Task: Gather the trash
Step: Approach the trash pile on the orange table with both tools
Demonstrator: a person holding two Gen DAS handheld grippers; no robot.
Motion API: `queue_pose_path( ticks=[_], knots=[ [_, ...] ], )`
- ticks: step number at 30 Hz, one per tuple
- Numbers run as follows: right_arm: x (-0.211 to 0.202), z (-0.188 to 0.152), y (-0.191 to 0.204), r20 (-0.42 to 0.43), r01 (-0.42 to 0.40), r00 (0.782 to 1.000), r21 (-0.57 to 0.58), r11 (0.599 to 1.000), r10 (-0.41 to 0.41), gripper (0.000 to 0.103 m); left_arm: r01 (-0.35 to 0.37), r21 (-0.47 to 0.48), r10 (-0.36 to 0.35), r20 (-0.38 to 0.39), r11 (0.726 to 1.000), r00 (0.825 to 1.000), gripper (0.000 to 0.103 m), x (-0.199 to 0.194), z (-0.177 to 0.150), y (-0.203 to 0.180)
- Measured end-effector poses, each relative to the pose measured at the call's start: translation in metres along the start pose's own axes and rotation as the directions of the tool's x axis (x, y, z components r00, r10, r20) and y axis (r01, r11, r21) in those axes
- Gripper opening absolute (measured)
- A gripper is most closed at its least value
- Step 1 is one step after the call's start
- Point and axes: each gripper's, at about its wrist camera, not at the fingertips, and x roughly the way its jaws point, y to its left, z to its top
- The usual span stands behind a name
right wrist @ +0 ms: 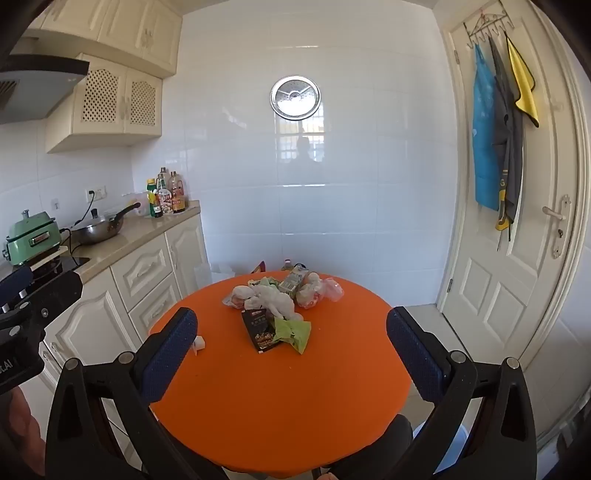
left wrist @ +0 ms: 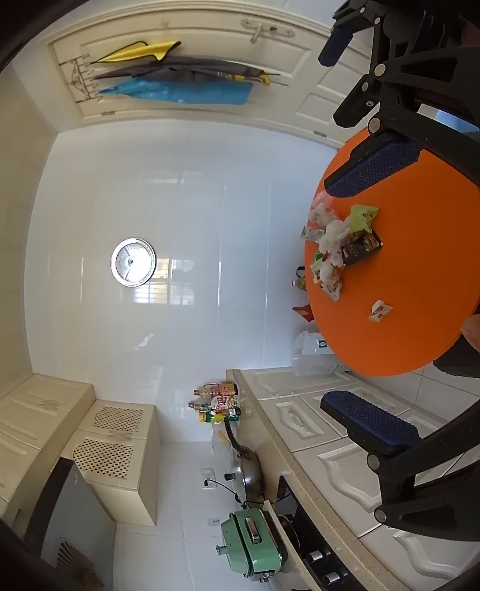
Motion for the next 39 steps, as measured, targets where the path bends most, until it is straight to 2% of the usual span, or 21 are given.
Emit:
queue_pose_path(
  ticks=[8, 19, 25, 39],
  knots=[
    [-0.004, 0.003, 0.002, 0.006, 0.000, 1.000, 0.006, 1.000, 0.000, 0.103, -0.018, -0.002, 0.018, 0.011, 1.000, 1.000, 0.102, -0.003, 0.003, 0.004],
    [-0.008, 0.004, -0.001, 0.018, 0.003, 1.000, 0.006, 1.000, -0.003, 0.103, -0.040, -0.003, 0.040, 0.017, 0.999, 0.999, 0.102, -0.009, -0.004, -0.013],
    [-0.008, 0.003, -0.005, 0.016, 0.004, 1.000, 0.017, 1.000, -0.004, 0.103, -0.012, -0.021, 0.013, 0.029, 1.000, 0.999, 0.102, -0.011, -0.004, -0.007],
    [-0.004, 0.003, -0.001, 0.010, -0.006, 1.000, 0.004, 1.000, 0.006, 0.103, -0.004, -0.011, 0.004, 0.028, 1.000, 1.000, 0.102, -0.007, -0.008, -0.006]
  ],
)
